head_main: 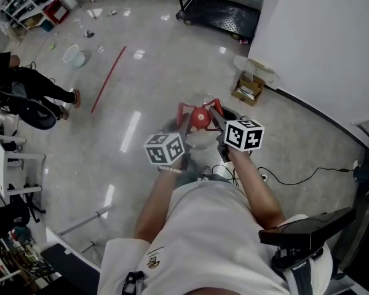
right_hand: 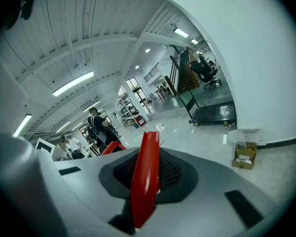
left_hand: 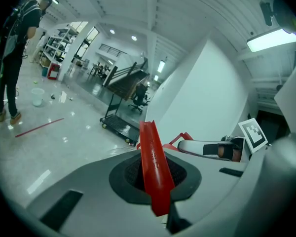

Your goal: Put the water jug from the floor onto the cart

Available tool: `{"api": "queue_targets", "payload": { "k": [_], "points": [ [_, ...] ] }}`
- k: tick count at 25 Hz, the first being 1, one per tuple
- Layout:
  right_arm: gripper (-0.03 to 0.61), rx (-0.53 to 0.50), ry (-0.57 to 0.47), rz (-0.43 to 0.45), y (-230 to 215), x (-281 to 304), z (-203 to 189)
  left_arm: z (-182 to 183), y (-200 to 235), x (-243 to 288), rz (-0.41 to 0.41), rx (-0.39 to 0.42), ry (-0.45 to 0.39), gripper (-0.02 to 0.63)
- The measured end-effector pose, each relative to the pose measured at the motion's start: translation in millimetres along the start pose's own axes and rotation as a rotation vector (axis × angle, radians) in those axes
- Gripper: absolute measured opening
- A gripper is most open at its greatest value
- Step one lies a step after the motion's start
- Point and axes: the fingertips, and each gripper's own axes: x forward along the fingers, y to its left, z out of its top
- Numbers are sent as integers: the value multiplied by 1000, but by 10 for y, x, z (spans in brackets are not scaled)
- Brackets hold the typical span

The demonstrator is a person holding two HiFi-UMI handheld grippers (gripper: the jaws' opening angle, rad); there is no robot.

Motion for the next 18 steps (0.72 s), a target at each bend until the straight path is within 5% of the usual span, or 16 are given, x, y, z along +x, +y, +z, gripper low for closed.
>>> {"api": "queue_targets", "payload": {
  "k": [9, 18],
  "points": [
    [66, 45, -14, -92, -611, 346, 310, 180, 118, 815, -77, 4, 83, 14],
    [66, 58, -16, -129, -948, 1056, 888, 810, 554, 1528, -95, 42, 116, 14]
  ]
}}
